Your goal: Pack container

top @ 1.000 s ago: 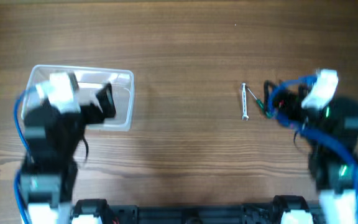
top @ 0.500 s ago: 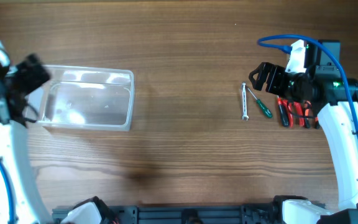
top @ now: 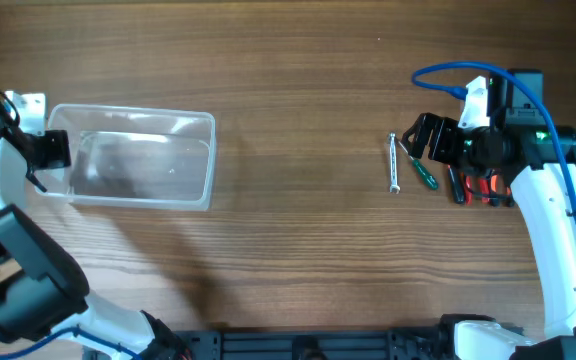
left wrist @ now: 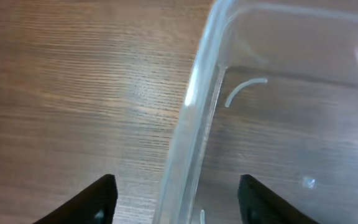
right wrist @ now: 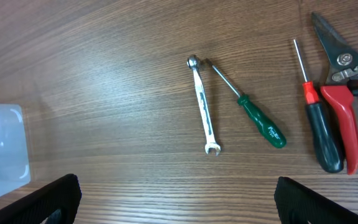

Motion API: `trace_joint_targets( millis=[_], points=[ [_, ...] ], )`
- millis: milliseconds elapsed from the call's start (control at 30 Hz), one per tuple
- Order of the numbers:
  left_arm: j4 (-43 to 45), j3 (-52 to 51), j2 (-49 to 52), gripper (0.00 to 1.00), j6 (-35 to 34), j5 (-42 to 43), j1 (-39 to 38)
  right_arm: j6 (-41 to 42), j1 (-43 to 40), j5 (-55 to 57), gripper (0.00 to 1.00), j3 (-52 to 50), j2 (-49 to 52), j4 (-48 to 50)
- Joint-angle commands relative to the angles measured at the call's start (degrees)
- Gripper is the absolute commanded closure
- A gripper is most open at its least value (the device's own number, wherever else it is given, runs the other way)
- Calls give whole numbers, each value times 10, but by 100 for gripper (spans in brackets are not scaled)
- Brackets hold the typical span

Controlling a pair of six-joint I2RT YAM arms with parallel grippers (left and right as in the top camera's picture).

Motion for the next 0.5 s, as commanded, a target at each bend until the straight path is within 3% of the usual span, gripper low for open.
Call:
trace_joint_targets(
  millis=[0, 67, 167, 333, 467],
  points=[
    [2, 9, 25, 48, 96, 21, 3, -8, 0, 14, 0, 12, 0, 0],
    [5, 9, 33, 62, 110, 47, 3, -7, 0, 14, 0, 12, 0, -3],
    [13, 9, 33, 96, 104, 71, 3, -7, 0, 14, 0, 12, 0, -12],
    [8, 9, 18, 96, -6, 94, -5, -7, 0, 9, 0, 12, 0, -24],
    [-43, 9, -48, 96, -24, 103, -86, -7, 0, 9, 0, 12, 0, -23]
  ],
)
